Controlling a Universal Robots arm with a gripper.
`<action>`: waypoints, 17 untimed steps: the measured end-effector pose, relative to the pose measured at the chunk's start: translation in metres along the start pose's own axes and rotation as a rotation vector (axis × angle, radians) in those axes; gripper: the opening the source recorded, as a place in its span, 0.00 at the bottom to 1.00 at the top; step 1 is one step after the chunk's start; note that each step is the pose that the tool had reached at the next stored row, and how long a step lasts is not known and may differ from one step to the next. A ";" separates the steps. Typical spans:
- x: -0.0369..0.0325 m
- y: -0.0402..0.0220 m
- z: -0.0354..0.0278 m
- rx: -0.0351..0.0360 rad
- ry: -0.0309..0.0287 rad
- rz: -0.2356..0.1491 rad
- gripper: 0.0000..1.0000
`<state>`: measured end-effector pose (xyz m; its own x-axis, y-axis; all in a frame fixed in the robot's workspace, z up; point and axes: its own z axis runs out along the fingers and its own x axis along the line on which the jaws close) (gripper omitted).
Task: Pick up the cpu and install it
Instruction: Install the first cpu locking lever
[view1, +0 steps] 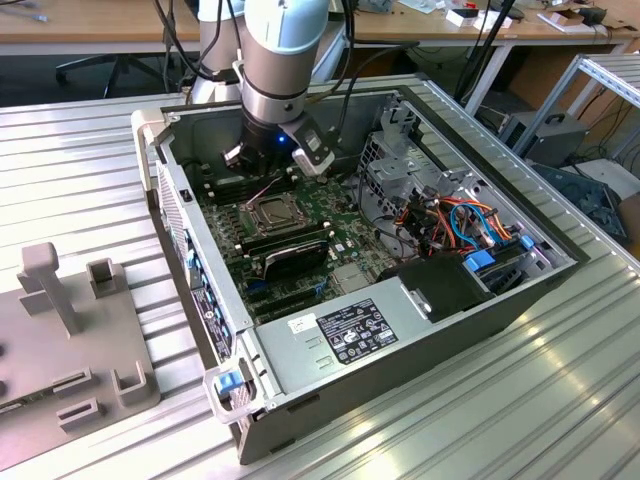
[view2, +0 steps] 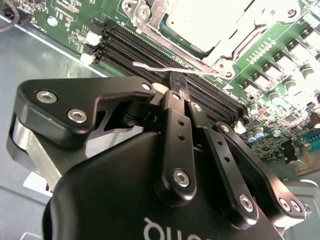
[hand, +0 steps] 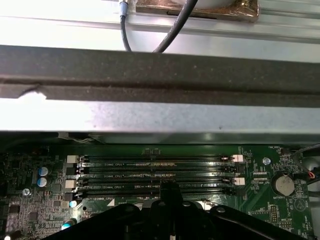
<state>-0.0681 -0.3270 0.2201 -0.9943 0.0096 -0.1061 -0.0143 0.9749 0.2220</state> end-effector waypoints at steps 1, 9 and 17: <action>-0.0001 0.0002 -0.0011 0.0000 0.0000 0.000 0.11; 0.0028 0.0011 -0.0051 0.0000 -0.0082 -0.002 0.11; 0.0056 0.0015 -0.0067 -0.0002 -0.0193 -0.004 0.11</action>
<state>-0.0745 -0.3270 0.2264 -0.9920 0.0096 -0.1257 -0.0187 0.9749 0.2217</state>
